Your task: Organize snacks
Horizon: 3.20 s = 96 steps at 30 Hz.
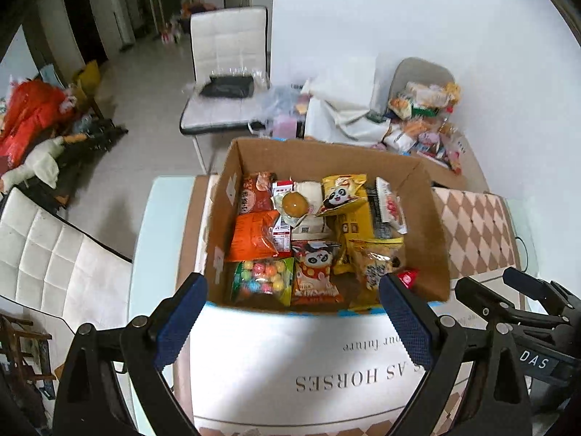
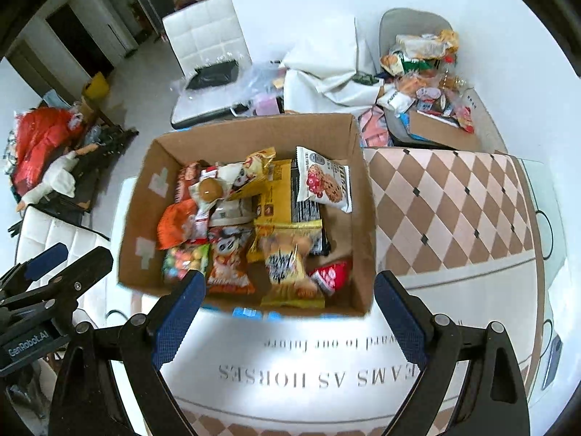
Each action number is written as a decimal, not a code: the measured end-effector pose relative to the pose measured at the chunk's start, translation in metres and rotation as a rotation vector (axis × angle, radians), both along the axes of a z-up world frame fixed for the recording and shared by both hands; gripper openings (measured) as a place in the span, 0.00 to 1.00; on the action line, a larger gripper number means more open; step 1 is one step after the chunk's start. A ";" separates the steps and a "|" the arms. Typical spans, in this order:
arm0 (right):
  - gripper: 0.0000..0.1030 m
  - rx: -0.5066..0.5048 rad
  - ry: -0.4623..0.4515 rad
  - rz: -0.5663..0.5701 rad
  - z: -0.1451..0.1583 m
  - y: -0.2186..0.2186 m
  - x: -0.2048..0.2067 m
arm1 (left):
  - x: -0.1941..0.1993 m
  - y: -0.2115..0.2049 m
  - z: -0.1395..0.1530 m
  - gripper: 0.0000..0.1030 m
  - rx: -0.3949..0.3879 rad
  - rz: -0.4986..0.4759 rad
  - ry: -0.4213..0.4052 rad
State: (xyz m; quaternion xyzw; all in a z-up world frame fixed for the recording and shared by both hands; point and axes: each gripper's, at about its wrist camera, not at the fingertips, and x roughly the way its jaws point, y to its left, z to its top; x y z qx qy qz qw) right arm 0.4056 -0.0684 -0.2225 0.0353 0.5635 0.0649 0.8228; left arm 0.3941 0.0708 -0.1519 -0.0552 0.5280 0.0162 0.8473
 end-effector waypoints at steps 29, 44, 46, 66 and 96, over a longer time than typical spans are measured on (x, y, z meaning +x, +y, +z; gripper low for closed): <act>0.93 -0.018 -0.285 0.040 0.165 -0.047 -0.212 | -0.181 -0.034 0.128 0.94 0.053 0.036 -0.240; 0.95 -0.031 -0.355 0.052 0.190 -0.042 -0.231 | -0.191 -0.035 0.140 0.94 0.056 0.058 -0.285; 0.97 -0.033 -0.357 0.049 0.188 -0.041 -0.229 | -0.188 -0.035 0.138 0.94 0.060 0.062 -0.279; 0.99 -0.071 -0.350 -0.011 0.164 -0.036 -0.188 | -0.157 -0.028 0.109 0.99 0.121 0.099 -0.270; 0.99 -0.071 -0.359 -0.023 0.167 -0.039 -0.185 | -0.158 -0.035 0.113 0.99 0.110 0.087 -0.276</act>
